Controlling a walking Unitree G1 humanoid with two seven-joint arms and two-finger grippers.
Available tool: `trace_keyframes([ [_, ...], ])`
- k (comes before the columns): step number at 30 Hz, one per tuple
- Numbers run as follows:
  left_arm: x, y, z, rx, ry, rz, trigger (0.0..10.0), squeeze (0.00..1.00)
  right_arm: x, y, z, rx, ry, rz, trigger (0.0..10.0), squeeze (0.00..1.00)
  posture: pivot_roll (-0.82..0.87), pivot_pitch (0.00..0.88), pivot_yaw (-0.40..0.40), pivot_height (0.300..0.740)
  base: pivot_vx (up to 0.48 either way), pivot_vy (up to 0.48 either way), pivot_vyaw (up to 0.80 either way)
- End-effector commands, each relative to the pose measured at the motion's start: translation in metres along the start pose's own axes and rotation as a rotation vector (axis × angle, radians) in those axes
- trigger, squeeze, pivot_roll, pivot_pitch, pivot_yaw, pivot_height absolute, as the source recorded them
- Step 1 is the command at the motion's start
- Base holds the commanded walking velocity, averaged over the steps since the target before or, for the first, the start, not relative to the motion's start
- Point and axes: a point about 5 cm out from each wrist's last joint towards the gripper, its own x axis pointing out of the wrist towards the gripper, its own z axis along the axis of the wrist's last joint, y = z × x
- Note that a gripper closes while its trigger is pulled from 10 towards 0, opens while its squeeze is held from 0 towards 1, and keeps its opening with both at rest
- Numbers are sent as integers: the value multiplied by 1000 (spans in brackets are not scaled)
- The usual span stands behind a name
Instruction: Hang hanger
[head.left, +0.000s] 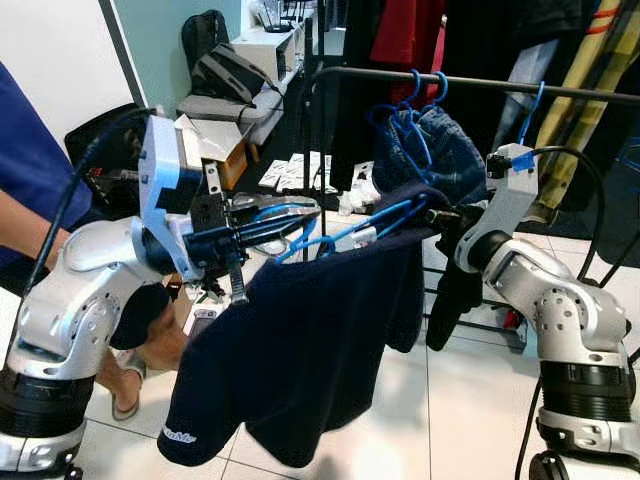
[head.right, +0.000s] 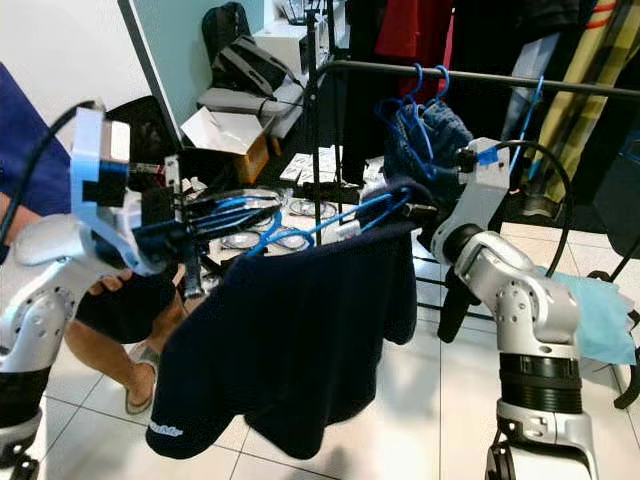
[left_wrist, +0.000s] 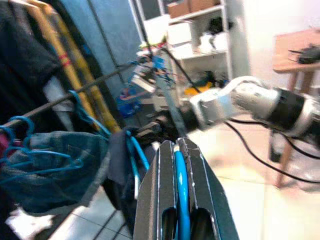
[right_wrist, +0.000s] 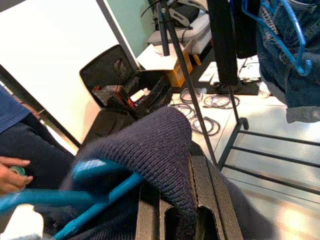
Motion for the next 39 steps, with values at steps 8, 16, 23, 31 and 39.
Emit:
trace_keyframes([
  [8, 1, -2, 5, -15, -16, -46, 10000, 0, -3, -10, -5, 7, 23, -56, 0, 0, -100, 12, 1, 740, 0, 0, 0],
  [16, 3, 17, 7, 30, -70, 123, 10000, 0, -2, -4, -13, 16, 48, -34, 0, 0, -99, 13, 2, 740, 0, 0, 0],
  [23, -6, 49, 16, -23, -301, 487, 10000, 0, 1, 4, -18, 34, 46, -10, 0, 0, -100, 9, 4, 740, 0, 0, 0],
  [31, -1, 51, 11, -80, -357, 550, 10000, 0, 3, 12, -15, 40, 16, 24, 0, 0, -98, 5, 2, 740, 0, 0, 0],
  [39, 42, 55, -11, -272, -535, 811, 10000, 0, 6, 57, -30, 42, 60, 236, 0, 0, -99, 7, 6, 740, 0, 0, 0],
])
